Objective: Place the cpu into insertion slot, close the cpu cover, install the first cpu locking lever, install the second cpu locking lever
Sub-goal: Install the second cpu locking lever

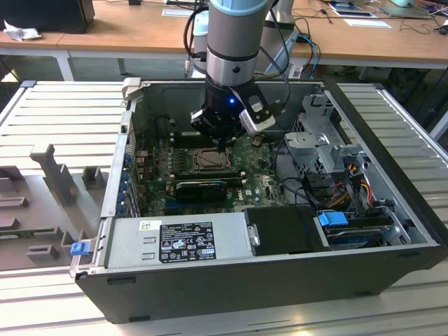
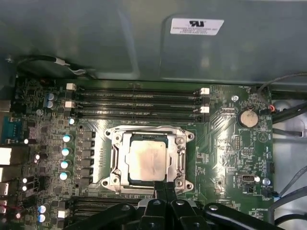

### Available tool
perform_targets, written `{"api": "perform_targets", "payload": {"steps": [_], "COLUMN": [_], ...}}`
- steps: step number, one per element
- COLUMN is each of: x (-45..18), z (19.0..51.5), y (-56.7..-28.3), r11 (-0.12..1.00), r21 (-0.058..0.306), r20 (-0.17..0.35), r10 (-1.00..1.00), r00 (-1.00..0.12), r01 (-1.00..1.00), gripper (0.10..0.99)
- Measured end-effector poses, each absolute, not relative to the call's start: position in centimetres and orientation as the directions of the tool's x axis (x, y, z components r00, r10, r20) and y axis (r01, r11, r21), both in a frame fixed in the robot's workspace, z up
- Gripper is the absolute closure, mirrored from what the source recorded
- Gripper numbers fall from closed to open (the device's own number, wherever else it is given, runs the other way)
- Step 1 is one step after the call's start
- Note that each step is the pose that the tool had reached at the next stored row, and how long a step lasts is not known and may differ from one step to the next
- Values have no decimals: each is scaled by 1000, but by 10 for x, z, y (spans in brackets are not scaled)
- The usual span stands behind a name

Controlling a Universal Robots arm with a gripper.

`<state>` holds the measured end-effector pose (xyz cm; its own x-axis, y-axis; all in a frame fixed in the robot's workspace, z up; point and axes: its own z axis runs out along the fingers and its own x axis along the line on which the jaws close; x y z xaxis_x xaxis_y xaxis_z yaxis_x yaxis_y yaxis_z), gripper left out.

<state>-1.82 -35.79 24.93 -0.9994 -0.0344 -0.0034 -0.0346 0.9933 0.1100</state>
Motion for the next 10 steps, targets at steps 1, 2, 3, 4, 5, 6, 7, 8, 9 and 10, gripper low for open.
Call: {"api": "perform_targets", "payload": {"steps": [1,2,3,4,5,6,7,8,9,10], "x": [-19,-20,-20,-21,-21,-21,-21,-22,-22,-24], "z": [248,247,246,246,246,246,246,245,244,243], "y": [-361,-364,-365,-367,-368,-369,-370,-372,-374,-377], "r11": [993,993,993,993,993,993,993,993,993,993], "r21": [110,110,110,110,110,110,110,110,110,110], "r20": [-3,-3,-3,-4,-4,-4,-4,-4,-4,-4], "r10": [-35,-35,-35,-35,-36,-36,-37,-37,-37,-37], "r00": [-999,-999,-999,-999,-999,-999,-999,-999,-999,-999], "r01": [-35,-35,-35,-35,-36,-37,-37,-37,-37,-37], "gripper": [980,980,980,980,980,980,980,980,980,980]}}
